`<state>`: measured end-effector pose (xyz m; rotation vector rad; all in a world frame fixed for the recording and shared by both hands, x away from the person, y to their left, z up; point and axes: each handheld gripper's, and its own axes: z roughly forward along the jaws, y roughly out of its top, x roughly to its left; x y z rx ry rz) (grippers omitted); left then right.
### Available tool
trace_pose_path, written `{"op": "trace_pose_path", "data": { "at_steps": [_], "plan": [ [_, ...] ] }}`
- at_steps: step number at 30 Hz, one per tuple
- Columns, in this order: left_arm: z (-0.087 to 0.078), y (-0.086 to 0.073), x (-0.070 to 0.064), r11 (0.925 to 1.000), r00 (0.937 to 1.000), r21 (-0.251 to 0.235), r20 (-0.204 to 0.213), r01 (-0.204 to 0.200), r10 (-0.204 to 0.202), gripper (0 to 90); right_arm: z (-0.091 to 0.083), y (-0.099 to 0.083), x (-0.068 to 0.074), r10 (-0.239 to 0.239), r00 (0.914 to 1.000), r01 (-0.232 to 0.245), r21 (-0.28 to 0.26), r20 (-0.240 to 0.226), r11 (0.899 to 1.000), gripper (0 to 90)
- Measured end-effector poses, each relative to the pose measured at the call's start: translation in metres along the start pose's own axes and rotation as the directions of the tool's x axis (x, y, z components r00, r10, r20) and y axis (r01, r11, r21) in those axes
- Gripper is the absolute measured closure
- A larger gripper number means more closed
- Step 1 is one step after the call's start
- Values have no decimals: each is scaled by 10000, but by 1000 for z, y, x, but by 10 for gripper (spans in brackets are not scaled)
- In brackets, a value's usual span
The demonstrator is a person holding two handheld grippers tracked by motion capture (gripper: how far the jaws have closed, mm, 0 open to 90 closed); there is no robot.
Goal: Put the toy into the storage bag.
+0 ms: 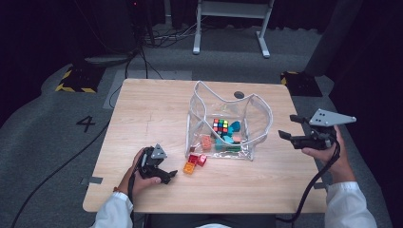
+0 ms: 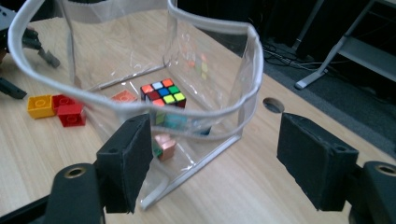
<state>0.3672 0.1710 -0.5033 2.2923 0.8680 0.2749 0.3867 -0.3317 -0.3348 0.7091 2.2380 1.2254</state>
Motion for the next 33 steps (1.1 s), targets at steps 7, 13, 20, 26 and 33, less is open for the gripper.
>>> {"op": "trace_pose_path", "data": {
  "at_steps": [7, 13, 20, 26, 33],
  "plan": [
    [0, 0, 0, 10000, 10000, -52, -23, -27, 27, 22, 3, -40, 20, 476, 9982, -479, -95, -360, 9988, 276],
    [0, 0, 0, 10000, 10000, -46, -23, -29, 28, 21, 24, -71, 44, 593, 9963, -581, 218, -624, 9981, 297],
    [0, 0, 0, 10000, 10000, -37, -20, -30, 30, 21, 51, -87, 69, 631, 9855, -578, 382, -1572, 9976, 329],
    [0, 0, 0, 10000, 10000, -47, -26, -26, 26, 21, 88, -92, 98, 476, 9675, -254, 917, -2482, 9955, 353],
    [0, 0, 0, 10000, 10000, -48, -30, 6, -6, 21, 122, -84, 119, 588, 9477, -198, 1260, -3137, 9918, 384]
  ]
}}
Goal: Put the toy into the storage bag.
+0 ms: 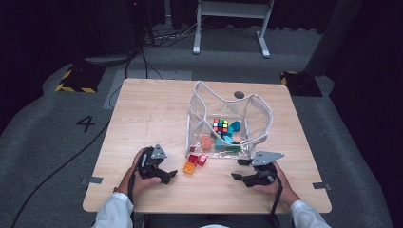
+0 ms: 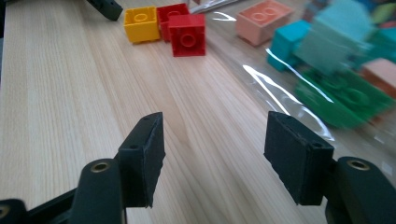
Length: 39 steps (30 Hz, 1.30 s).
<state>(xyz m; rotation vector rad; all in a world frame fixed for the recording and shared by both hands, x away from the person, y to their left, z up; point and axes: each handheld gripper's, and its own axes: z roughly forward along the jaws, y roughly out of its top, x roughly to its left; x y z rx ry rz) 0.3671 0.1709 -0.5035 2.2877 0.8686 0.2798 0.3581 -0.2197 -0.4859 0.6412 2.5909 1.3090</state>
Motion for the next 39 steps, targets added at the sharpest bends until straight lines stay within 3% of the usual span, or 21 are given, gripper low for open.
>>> {"op": "trace_pose_path", "data": {
  "at_steps": [1, 3, 5, 11, 12, 14, 23, 25, 27, 31, 32, 39],
  "plan": [
    [0, 0, 0, 10000, 10000, 9, 6, -3, 3, 21, 12, 4, 5, -95, 9999, 94, 267, 35, 9996, 388],
    [0, 0, 0, 10000, 10000, 10, 7, -2, 2, 21, 17, 5, 6, -198, 9998, 197, 275, 54, 9994, 388],
    [0, 0, 0, 10000, 10000, 7, 6, 1, -1, 21, 36, 11, 10, -716, 9974, 715, 138, 119, 9973, 385],
    [0, 0, 0, 10000, 10000, 9, 6, -2, 2, 21, 57, 23, 16, -279, 9996, 281, 265, -61, 9993, 389],
    [0, 0, 0, 10000, 10000, 4, 2, -25, 25, 21, 60, 25, 15, -494, 9987, 495, 147, -114, 9987, 390],
    [0, 0, 0, 10000, 10000, 0, 1, -3, 3, 21, 66, 29, 15, -458, 9989, 456, 224, 116, 9987, 388],
    [0, 0, 0, 10000, 10000, 4, 13, -42, 42, 21, 93, 49, 21, -455, 9989, 452, 161, 150, 9988, 368],
    [0, 0, 0, 10000, 10000, 54, 38, -12, 11, 21, 102, 54, 23, -549, 9984, 545, 290, 127, 9981, 422],
    [0, 0, 1, 10000, 10000, 13, 23, -62, 62, 21, 103, 55, 24, -600, 9981, 594, 332, 154, 9977, 439],
    [0, 0, 0, 10000, 10000, 49, 38, -12, 12, 21, 98, 53, 24, -494, 9982, 501, -204, 331, 9985, 588],
    [0, 0, 0, 10000, 10000, 50, 42, -6, 6, 21, 96, 52, 23, -361, 9990, 369, -279, 267, 9989, 589],
    [0, 0, 0, 10000, 9999, 8, 36, -97, 97, 22, 83, 43, 24, -666, 9977, 665, -164, -85, 9977, 591]
  ]
}}
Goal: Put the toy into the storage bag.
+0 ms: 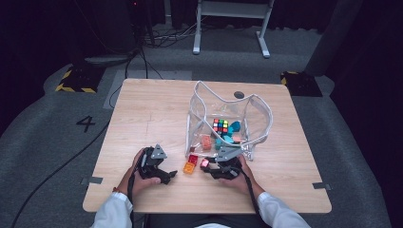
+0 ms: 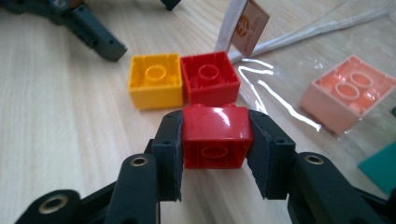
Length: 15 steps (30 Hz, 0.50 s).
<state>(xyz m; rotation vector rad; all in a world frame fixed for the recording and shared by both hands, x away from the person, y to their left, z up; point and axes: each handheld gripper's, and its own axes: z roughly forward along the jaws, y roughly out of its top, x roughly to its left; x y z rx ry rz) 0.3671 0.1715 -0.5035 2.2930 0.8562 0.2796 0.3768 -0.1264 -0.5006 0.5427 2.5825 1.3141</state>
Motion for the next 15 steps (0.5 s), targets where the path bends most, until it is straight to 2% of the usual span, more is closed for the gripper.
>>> {"op": "trace_pose_path", "data": {
  "at_steps": [3, 6, 7, 9, 11, 12, 13, 14, 15],
  "plan": [
    [0, 0, 0, 10000, 10000, 2, -22, -40, 40, 21, -13, -5, -3, -215, 9997, 215, 69, 65, 9997, 591],
    [0, 0, 0, 10000, 10000, 3, -22, -44, 44, 21, -32, -10, -11, -71, 9999, 73, -128, 92, 9999, 591],
    [0, 0, 0, 10000, 10000, 3, -34, -53, 53, 21, -44, -14, -14, 93, 9999, -90, -277, 104, 9996, 591],
    [0, 0, 0, 10000, 10000, 5, 12, -33, 33, 21, -50, -15, -14, 277, 9994, -276, -93, 210, 9996, 591],
    [0, 0, 0, 10000, 10000, 3, -6, -42, 42, 21, -63, -19, -18, -43, 9990, 54, -236, 446, 9997, 591],
    [0, 0, 0, 10000, 10000, 3, 1, -36, 36, 21, -68, -21, -19, 49, 9989, -37, -264, 467, 9996, 591],
    [0, 0, 0, 10000, 10000, 1, -8, -46, 46, 21, -78, -26, -21, -178, 9980, 197, -311, 608, 9993, 591],
    [0, 0, 0, 10000, 10000, 4, -27, -47, 47, 21, -78, -26, -21, -178, 9980, 197, -311, 608, 9993, 591],
    [0, 0, 0, 10000, 10000, 4, -8, -43, 43, 21, -89, -31, -22, -53, 9974, 67, -194, 713, 9998, 591]
  ]
}}
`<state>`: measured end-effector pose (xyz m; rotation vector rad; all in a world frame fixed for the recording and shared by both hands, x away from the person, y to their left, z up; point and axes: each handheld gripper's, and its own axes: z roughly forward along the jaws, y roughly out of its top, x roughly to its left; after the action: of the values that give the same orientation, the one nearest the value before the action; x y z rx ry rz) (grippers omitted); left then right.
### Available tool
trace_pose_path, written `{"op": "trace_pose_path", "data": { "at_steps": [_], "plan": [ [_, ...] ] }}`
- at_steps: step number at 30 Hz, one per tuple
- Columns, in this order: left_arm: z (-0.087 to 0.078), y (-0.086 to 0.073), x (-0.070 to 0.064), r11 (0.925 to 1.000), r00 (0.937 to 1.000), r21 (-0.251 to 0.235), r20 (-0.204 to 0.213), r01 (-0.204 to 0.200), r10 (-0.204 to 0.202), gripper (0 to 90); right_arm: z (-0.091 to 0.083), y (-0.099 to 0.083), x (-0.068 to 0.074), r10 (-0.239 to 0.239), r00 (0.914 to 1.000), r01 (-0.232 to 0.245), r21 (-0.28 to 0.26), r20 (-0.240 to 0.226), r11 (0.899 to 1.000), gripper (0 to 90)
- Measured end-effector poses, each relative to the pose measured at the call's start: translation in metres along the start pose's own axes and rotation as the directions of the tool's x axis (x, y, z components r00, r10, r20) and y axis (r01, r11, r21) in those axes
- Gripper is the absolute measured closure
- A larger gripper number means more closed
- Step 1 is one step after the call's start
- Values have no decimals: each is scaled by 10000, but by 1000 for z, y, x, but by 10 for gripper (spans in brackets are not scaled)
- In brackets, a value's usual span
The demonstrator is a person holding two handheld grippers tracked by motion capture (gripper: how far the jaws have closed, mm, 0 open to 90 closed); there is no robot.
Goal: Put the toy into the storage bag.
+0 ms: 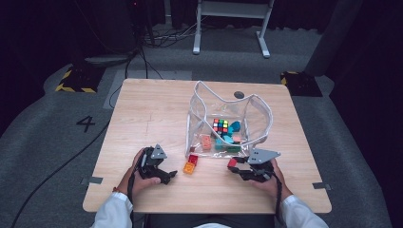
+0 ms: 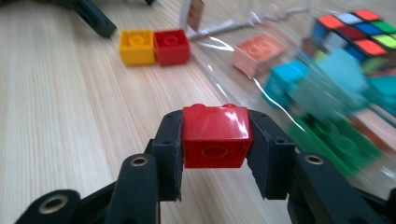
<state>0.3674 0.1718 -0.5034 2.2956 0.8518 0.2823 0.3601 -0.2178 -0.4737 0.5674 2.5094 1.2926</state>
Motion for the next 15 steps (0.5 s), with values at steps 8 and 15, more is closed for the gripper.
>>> {"op": "trace_pose_path", "data": {
  "at_steps": [8, 15],
  "plan": [
    [0, 0, 0, 10000, 10000, 39, 2, 55, -55, 21, -35, -20, -12, 323, 9983, -326, 37, 477, 9995, 591],
    [0, 0, 0, 10000, 10000, -5, -26, -12, 12, 21, -62, -37, -28, 622, 9953, -648, 332, 738, 9973, 591]
  ]
}}
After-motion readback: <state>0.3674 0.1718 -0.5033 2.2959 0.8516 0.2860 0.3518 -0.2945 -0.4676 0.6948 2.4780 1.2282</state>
